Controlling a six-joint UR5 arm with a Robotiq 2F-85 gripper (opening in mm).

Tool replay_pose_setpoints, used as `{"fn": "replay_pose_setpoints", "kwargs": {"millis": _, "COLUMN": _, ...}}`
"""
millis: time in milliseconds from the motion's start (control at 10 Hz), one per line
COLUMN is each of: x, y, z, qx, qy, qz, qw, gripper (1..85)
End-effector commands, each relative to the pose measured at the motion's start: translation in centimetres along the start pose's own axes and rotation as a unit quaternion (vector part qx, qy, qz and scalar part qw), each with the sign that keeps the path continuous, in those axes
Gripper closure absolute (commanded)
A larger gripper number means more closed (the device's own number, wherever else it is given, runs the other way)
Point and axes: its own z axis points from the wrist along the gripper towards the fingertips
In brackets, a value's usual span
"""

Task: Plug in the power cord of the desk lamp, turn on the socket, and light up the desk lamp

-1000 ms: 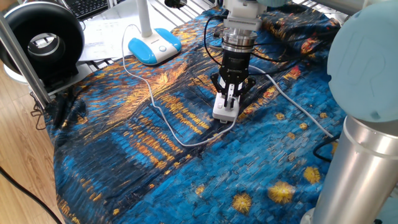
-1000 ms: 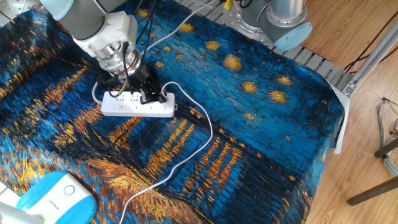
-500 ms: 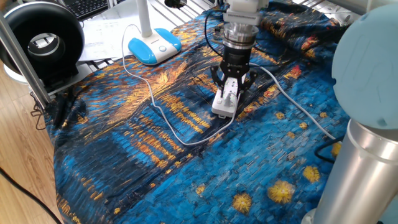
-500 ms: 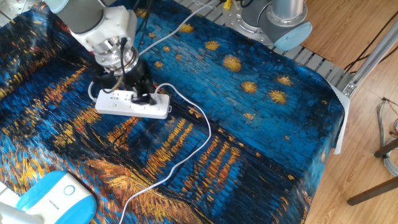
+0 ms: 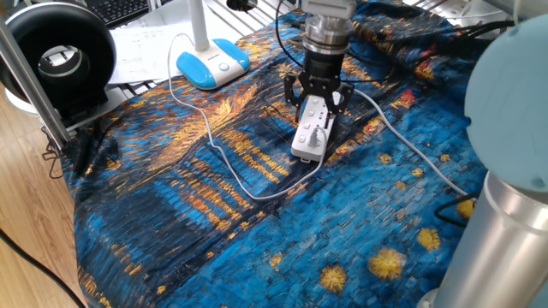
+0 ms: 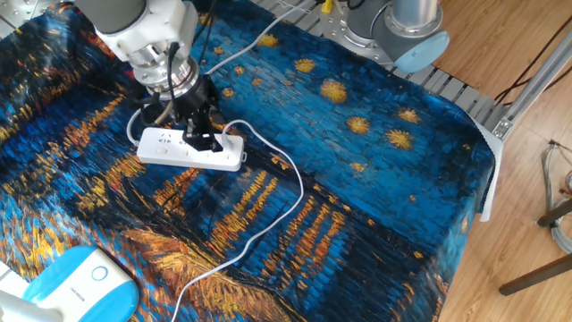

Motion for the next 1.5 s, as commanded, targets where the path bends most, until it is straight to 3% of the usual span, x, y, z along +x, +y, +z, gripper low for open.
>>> {"fn": "replay_pose_setpoints", "kwargs": {"millis": 0, "x": -0.6, "y": -1.5, "z": -2.4, "qx": 0.007, "qy": 0.038, "qz": 0.055, "qw": 0.9977, "gripper": 34.3}}
{"fn": "replay_pose_setpoints", "kwargs": {"millis": 200, "x": -0.6, "y": -2.7, "z": -3.2, "qx": 0.014, "qy": 0.066, "qz": 0.063, "qw": 0.9958, "gripper": 47.3}}
{"fn": "replay_pose_setpoints", "kwargs": {"millis": 300, "x": -0.3, "y": -3.5, "z": -3.1, "qx": 0.020, "qy": 0.081, "qz": 0.061, "qw": 0.9947, "gripper": 62.3}}
{"fn": "replay_pose_setpoints", "kwargs": {"millis": 400, "x": 1.4, "y": -4.3, "z": -2.9, "qx": 0.029, "qy": 0.121, "qz": 0.046, "qw": 0.9911, "gripper": 84.3}}
{"fn": "replay_pose_setpoints", "kwargs": {"millis": 500, "x": 1.4, "y": -4.5, "z": -2.5, "qx": 0.028, "qy": 0.129, "qz": 0.037, "qw": 0.9906, "gripper": 84.3}}
{"fn": "replay_pose_setpoints", "kwargs": {"millis": 600, "x": 0.7, "y": -3.7, "z": -2.0, "qx": 0.011, "qy": 0.119, "qz": 0.031, "qw": 0.9924, "gripper": 84.3}}
{"fn": "replay_pose_setpoints", "kwargs": {"millis": 700, "x": 0.6, "y": -3.5, "z": -2.1, "qx": 0.014, "qy": 0.121, "qz": 0.030, "qw": 0.9921, "gripper": 84.3}}
{"fn": "replay_pose_setpoints", "kwargs": {"millis": 800, "x": 0.3, "y": -4.2, "z": -2.2, "qx": 0.032, "qy": 0.117, "qz": 0.045, "qw": 0.9916, "gripper": 84.3}}
{"fn": "replay_pose_setpoints", "kwargs": {"millis": 1000, "x": 0.1, "y": -4.0, "z": -2.1, "qx": 0.038, "qy": 0.107, "qz": 0.111, "qw": 0.9873, "gripper": 84.3}}
{"fn": "replay_pose_setpoints", "kwargs": {"millis": 1200, "x": 0.2, "y": -3.7, "z": -1.9, "qx": 0.031, "qy": 0.113, "qz": 0.131, "qw": 0.9845, "gripper": 84.3}}
{"fn": "replay_pose_setpoints", "kwargs": {"millis": 1300, "x": 0.0, "y": -3.5, "z": -2.0, "qx": 0.035, "qy": 0.111, "qz": 0.159, "qw": 0.9804, "gripper": 84.3}}
{"fn": "replay_pose_setpoints", "kwargs": {"millis": 1400, "x": -0.5, "y": -4.0, "z": -2.0, "qx": 0.056, "qy": 0.097, "qz": 0.236, "qw": 0.9652, "gripper": 84.3}}
